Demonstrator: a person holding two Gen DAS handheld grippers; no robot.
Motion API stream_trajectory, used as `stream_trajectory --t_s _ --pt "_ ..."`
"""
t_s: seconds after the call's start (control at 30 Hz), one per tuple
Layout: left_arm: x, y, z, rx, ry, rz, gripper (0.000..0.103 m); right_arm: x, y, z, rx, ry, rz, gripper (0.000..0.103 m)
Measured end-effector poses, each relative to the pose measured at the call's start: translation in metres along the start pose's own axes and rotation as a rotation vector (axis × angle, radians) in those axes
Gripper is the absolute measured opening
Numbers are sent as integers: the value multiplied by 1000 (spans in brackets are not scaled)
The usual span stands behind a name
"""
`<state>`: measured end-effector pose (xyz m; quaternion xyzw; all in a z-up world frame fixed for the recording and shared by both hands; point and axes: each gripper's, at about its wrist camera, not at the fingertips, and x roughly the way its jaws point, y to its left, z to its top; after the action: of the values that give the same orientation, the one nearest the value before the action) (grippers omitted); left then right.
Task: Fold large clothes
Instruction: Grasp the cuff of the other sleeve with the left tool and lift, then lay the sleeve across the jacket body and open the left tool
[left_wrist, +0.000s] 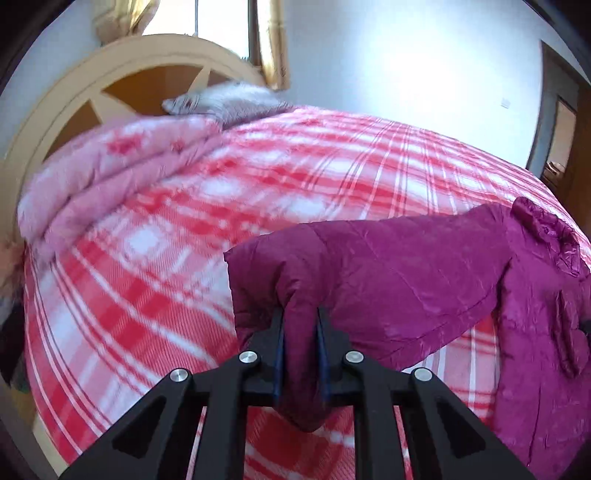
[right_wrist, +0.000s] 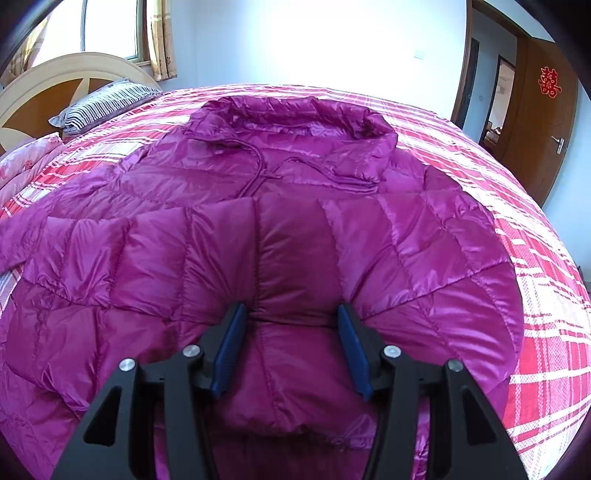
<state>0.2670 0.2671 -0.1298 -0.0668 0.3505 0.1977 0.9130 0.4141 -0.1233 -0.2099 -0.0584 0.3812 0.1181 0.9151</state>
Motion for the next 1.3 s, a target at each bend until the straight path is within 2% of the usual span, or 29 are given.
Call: stream_trajectory --t_s 0.07,0.17,0.27,0.37,0.43,0.57,0.63,0.73,0.83,0.93,1.07,1.23,1.3 --pt "-3 -9 10 56 -25 27 15 0 -1 0 1 0 1 56" --pt "-12 -22 31 73 -75 21 14 0 -1 0 -1 0 0 56" --pt "-42 -45 56 72 -183 -18 13 0 -1 0 -1 0 -1 56" --pt "-78 -81 80 122 -295 -70 13 0 -1 0 -2 0 -4 57" --pt "-102 -115 90 202 -357 -117 13 0 0 0 -2 0 -4 57" --pt "-130 -177 87 324 -411 -221 13 0 -1 0 0 -1 -2 57" --pt "-133 -206 79 368 -407 -272 13 0 -1 0 3 -2 0 57" --pt "-125 -255 54 455 -390 -309 13 0 -2 0 9 -4 5 57" --pt "-106 -297 25 507 -331 -361 13 -1 -2 0 15 -6 12 57" --pt "-86 -332 -5 542 -290 -372 13 -2 -4 0 30 -9 29 58" --pt "-59 -360 -22 517 -211 -398 13 -3 -7 0 44 -13 49 59" --pt "-35 -367 -32 486 -162 -407 14 -4 -12 -1 71 -20 85 62" --pt "-31 -370 -36 505 -115 -417 15 -4 -13 -1 76 -22 91 63"
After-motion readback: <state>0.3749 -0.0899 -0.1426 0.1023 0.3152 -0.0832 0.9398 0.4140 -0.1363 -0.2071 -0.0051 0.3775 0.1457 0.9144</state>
